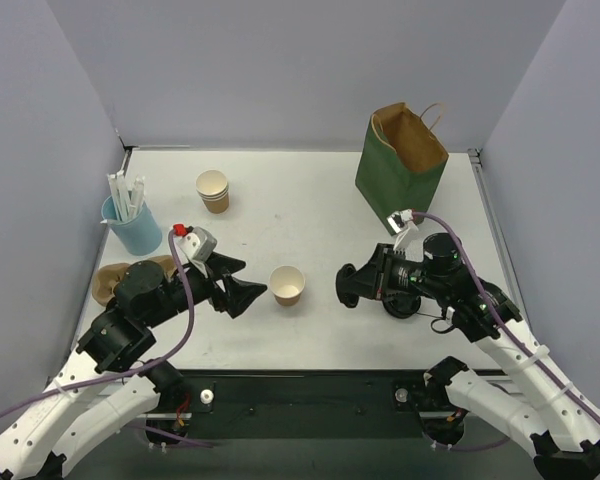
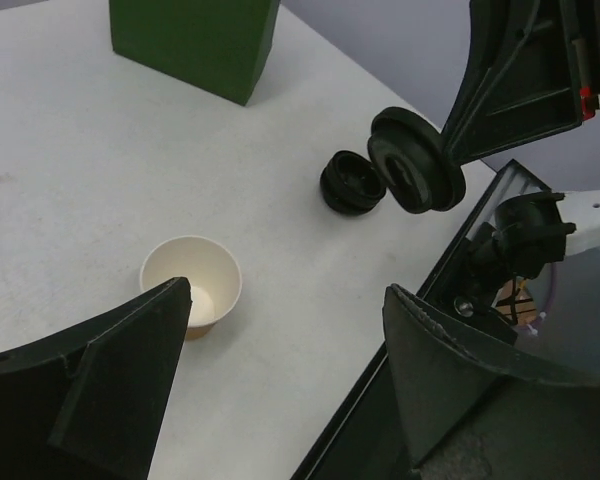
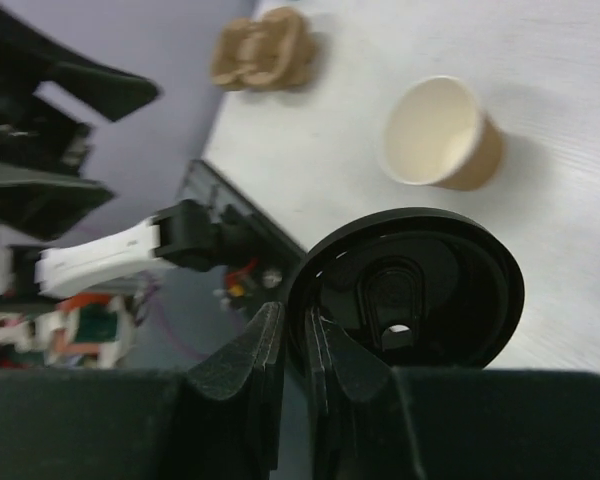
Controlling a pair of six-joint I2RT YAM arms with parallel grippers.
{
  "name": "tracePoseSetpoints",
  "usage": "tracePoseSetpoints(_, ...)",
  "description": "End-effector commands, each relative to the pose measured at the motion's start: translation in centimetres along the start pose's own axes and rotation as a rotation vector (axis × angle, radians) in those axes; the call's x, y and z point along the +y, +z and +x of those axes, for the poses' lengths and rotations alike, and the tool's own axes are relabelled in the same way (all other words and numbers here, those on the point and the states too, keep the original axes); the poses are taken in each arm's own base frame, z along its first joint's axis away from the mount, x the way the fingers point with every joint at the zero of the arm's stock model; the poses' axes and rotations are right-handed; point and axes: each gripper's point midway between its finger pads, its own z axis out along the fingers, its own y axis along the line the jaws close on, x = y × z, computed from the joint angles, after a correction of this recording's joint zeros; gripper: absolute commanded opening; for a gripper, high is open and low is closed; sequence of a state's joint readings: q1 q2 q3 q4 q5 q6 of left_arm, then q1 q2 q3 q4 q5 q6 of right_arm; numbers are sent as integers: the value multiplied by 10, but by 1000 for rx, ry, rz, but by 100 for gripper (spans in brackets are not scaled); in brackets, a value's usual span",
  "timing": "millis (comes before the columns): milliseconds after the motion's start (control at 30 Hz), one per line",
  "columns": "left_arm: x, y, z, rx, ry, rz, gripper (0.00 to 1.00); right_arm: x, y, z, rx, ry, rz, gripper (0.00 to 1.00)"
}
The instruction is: Pack the takeout coffee
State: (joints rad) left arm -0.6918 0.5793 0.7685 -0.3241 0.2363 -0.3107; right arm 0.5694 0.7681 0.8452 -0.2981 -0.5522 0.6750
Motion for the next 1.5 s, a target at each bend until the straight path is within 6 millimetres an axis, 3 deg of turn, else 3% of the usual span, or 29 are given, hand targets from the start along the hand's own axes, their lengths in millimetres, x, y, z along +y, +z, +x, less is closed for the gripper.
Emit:
tracePoseSetpoints(0, -30, 4, -18, -61, -13, 162, 85, 90, -22, -4, 64, 21, -458, 9)
tracePoseSetpoints(67, -40, 5, -23, -80, 3, 224, 82, 109, -28, -11, 66, 67, -551, 9)
tracePoseSetpoints(233, -35, 9, -28, -131, 85, 217, 77, 130, -36, -14, 68, 92, -656, 9)
tracePoseSetpoints(400, -49, 21, -32, -113, -214, 268, 67, 138, -40, -12, -13, -33, -658, 9)
tracePoseSetpoints(500, -49, 31, -24, -57, -497, 237, 66, 138, -37, -10, -112, -204, -628, 9)
tracePoseSetpoints(533, -48, 34, -12, -24, -619, 233, 66, 133, -32, -12, -149, -224, -603, 10)
tracePoseSetpoints(600, -51, 35, -9, -23, -723, 249, 66, 140, -39, -18, -236, -308, -649, 11)
tracePoseSetpoints(633, -51, 37, -1, 1, -818, 244, 65, 133, -32, -15, -255, -317, -646, 10)
tracePoseSetpoints(700, -55, 37, -1, -3, -885, 269, 66, 139, -41, -26, -362, -363, -686, 10)
tracePoseSetpoints(767, -58, 36, 4, 7, -982, 280, 66, 135, -41, -32, -422, -398, -672, 10)
tracePoseSetpoints(833, -69, 33, -3, -6, -1070, 333, 66, 133, -39, -32, -441, -443, -660, 9)
tracePoseSetpoints(933, -79, 30, -14, -49, -1154, 399, 66, 131, -39, -29, -472, -486, -681, 9)
tracePoseSetpoints(1067, -96, 34, -13, -38, -1238, 430, 66, 125, -34, -29, -484, -519, -649, 8)
tracePoseSetpoints(1233, -101, 44, -17, -31, -1275, 435, 66, 122, -31, -23, -472, -521, -648, 8)
tracePoseSetpoints(1333, -98, 53, -9, -12, -1300, 399, 66, 122, -32, -22, -473, -527, -650, 8)
tracePoseSetpoints(1467, -93, 54, -15, -56, -1342, 409, 66, 123, -33, -17, -464, -537, -656, 8)
